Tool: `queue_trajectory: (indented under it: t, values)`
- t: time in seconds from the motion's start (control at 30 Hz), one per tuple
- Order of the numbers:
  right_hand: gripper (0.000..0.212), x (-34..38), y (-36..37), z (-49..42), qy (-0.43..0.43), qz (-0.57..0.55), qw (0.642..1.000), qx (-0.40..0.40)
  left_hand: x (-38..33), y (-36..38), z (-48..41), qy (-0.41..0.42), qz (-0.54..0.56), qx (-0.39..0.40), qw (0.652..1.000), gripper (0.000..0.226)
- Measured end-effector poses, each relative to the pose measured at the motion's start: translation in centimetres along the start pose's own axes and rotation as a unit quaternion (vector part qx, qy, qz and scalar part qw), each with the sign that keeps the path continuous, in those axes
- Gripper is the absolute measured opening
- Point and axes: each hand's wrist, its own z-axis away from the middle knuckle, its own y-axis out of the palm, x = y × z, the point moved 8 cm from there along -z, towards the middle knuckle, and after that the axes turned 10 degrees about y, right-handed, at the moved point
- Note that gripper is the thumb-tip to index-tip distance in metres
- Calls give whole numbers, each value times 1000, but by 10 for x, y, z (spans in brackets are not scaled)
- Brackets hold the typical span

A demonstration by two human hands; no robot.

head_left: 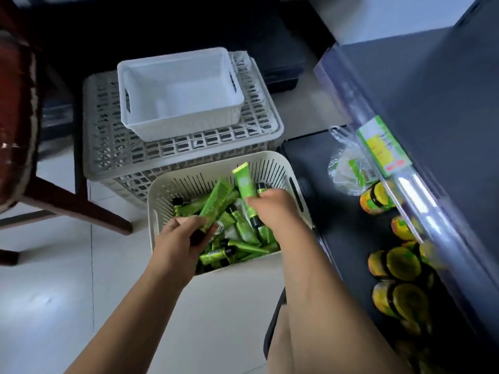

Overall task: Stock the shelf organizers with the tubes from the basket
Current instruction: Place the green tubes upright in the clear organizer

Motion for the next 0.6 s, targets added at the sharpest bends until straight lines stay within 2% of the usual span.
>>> queue_trajectory:
  t: [0.1,0.17,0.23,0.37,0.5,0.6]
  values:
    - [27,35,-31,46,-45,-124,991,10,-17,45,30,10,-1,107,994,25]
    - [30,49,-51,76,-76,-160,984,-10,-36,78,56,54,-26,171,983,41]
    - [25,54,-74,106,-98,-208,972,-41,-61,107,86,117,-41,203,971,48]
    - [15,45,-126,163,-136,-330,931,-76,-99,157,150,184,-30,266,946,23]
    - [2,7,-189,222,-169,-372,903,-136,-103,198,207,200,-20,320,926,20]
    - [8,-32,-230,268,-174,-386,887,-185,-93,230,257,195,-14,383,903,27]
